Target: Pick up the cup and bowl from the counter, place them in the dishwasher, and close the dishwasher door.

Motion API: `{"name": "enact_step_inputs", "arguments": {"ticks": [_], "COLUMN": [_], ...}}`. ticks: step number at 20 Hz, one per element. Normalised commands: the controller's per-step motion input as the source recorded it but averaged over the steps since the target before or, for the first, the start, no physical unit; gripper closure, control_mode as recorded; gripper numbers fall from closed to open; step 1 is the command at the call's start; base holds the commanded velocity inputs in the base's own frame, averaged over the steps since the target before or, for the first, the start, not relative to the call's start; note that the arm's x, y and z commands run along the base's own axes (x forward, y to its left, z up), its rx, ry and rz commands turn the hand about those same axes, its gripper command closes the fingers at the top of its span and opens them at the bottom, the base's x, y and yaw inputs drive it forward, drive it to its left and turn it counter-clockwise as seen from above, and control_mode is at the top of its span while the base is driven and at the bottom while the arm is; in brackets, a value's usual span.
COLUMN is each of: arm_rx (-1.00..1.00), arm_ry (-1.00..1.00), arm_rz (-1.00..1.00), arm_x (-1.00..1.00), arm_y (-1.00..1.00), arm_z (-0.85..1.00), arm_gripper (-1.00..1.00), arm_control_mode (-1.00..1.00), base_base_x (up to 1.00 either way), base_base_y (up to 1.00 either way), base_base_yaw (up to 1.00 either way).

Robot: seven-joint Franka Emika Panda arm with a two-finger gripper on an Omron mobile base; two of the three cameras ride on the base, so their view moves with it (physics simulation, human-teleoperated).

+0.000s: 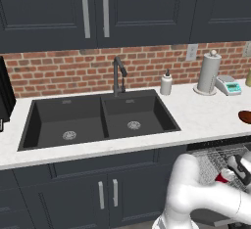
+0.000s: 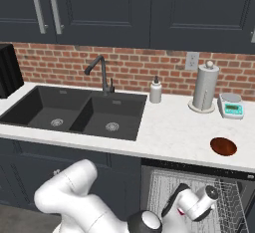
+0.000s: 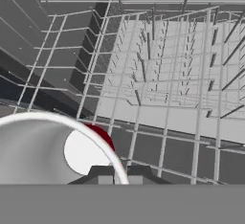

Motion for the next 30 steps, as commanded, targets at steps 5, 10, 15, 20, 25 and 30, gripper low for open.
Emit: {"name": "enact_step_inputs", "arguments": {"ticks": [5, 10, 15, 20, 25, 30], "arm_rx": [0.00, 0.00, 0.00, 0.00, 0.00, 0.00], "arm_ry": [-0.02, -0.02, 0.00, 0.00, 0.00, 0.00], "arm_rz": [0.07, 0.07, 0.06, 0.07, 0.07, 0.08], "arm_x": [0.16, 0.04, -0.12, -0.23, -0.46, -0.73], "arm_y": [-0.19, -0.33, -0.58, -0.50, -0.70, -0.72], "arm_z": [-0.46, -0.42, -0.47, -0.40, -0.36, -0.43], "arm_gripper": [1.00, 1.00, 1.00, -1.00, -1.00, -1.00], "arm_control_mode": [-1.00, -1.00, -1.00, -1.00, -1.00, -1.00], "base_base_x": [0.00, 0.00, 0.00, 0.00, 0.00, 0.00], "base_base_y": [0.00, 0.00, 0.00, 0.00, 0.00, 0.00], "base_base_yaw": [0.00, 0.00, 0.00, 0.00, 0.00, 0.00]}}
